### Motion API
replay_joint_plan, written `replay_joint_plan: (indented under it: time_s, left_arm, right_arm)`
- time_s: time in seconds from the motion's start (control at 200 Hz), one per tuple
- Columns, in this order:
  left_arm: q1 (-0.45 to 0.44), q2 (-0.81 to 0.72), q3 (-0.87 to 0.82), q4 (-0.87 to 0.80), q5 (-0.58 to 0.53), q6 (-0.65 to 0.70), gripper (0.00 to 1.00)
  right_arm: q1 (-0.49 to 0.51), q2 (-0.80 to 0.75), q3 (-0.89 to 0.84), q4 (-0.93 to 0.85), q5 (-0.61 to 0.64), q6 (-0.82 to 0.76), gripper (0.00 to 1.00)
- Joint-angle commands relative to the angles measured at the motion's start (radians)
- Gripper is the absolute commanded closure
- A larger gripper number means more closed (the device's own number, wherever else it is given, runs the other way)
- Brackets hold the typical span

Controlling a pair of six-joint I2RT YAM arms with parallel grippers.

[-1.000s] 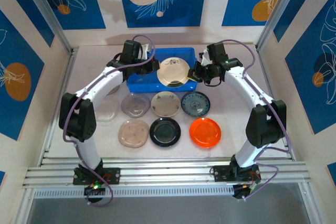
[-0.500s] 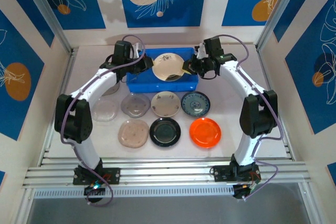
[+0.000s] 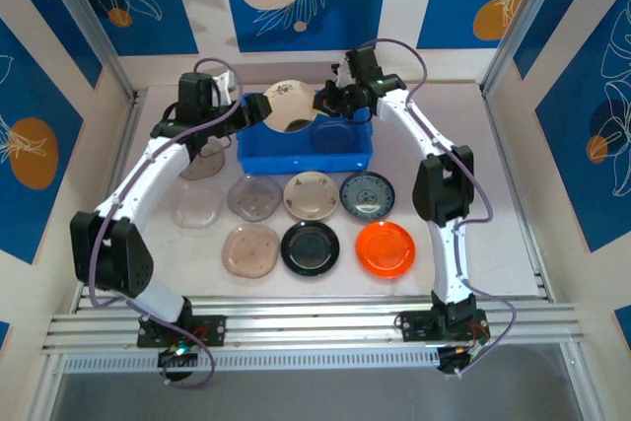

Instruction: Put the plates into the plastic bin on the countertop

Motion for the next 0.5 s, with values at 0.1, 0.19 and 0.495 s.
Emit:
replay_joint_plan:
  time_s: [0.1, 0.19, 0.495]
  left_arm:
    - [0.066, -0.083, -0.095, -0.044, -0.007, 0.054, 0.19]
    - [0.081, -0.124, -0.147, -0.051, -0.027, 0.071, 0.20]
    - [0.114, -0.210, -0.279, -0.056, -0.049, 0.088, 0.20]
  right_arm:
    - [0.029, 0.134, 0.153, -0.079, 0.006, -0.075, 1.00]
    - [0.027, 0.178, 0.187, -0.073, 0.009, -0.080, 1.00]
    - [0.024, 0.331, 0.310, -0.097, -0.005, -0.109, 1.00]
